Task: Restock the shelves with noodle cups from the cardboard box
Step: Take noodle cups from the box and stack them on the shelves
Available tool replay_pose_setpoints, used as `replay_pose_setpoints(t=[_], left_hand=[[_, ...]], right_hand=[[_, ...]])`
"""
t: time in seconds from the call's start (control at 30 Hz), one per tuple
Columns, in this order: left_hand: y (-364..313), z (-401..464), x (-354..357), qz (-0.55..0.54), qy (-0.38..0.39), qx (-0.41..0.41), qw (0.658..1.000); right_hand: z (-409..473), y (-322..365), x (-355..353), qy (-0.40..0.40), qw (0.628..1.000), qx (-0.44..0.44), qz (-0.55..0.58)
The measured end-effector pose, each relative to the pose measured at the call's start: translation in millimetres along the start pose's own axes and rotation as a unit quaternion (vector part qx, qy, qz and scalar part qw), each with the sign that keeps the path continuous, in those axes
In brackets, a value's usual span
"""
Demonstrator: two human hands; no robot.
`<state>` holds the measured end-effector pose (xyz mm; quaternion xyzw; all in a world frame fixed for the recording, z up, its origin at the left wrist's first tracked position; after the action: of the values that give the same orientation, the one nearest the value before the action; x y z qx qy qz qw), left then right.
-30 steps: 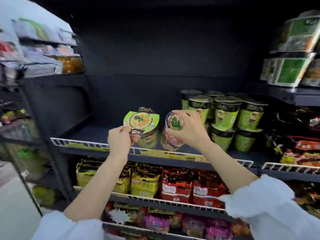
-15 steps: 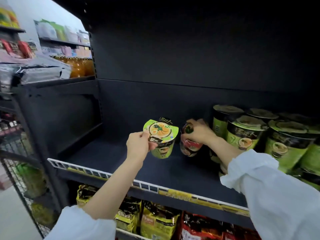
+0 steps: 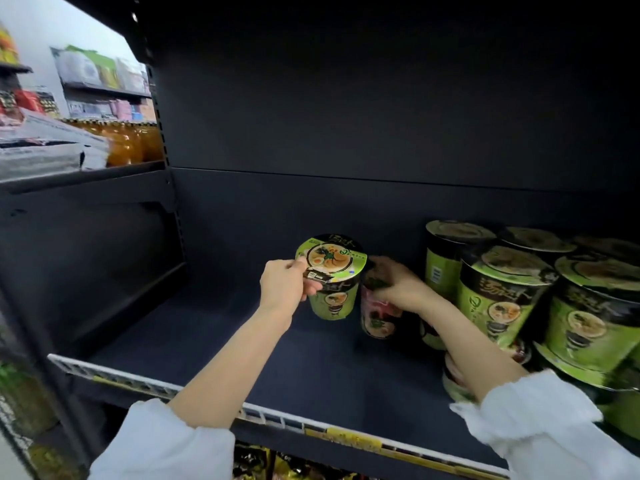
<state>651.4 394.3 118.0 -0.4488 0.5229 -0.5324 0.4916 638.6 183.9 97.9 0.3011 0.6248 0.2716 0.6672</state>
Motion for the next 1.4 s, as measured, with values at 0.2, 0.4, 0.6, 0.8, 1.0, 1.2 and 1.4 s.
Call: replay_pose_setpoints(t=[0.2, 0.4, 0.6, 0.8, 1.0, 1.2, 1.4], left_hand=[[-25, 11, 36, -0.068, 0.038, -0.005, 0.997], [-46, 26, 77, -0.047, 0.098, 0.009, 0.994], [-40, 34, 105, 0.03, 0.18, -0.012, 0.983], [-24, 35, 107, 0.07, 0.184, -0.027, 0.98], [-29, 18, 96, 0.214, 0.173, 0.067, 0.959], [-26, -53, 80, 0.238, 0.168, 0.152, 0.945], [-9, -167, 107, 0.188, 0.251, 0.177, 0.933]], right_hand=[[-28, 21, -7, -0.068, 0.988, -0.072, 0.121], [-28, 5, -26, -0.193, 0.956, -0.058, 0.212], [-10, -17, -30, -0.228, 0.955, 0.024, 0.186], [-5, -17, -24, -0.238, 0.959, 0.056, 0.143], [-29, -9, -18, -0.215, 0.966, 0.082, 0.114], [-105, 20, -4, -0.177, 0.978, 0.056, 0.091], [-238, 9, -21, -0.231, 0.969, 0.058, 0.064]])
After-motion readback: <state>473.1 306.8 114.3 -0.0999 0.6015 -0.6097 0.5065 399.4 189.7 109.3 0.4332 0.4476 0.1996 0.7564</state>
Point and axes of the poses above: each hand's wrist, its own z-axis towards the middle knuckle, its own x-axis out of the palm, y = z × x, the point moved 6 cm from there along z, towards the middle knuckle, and after that the axes turned 5 degrees about y, right-handed, at the moved point
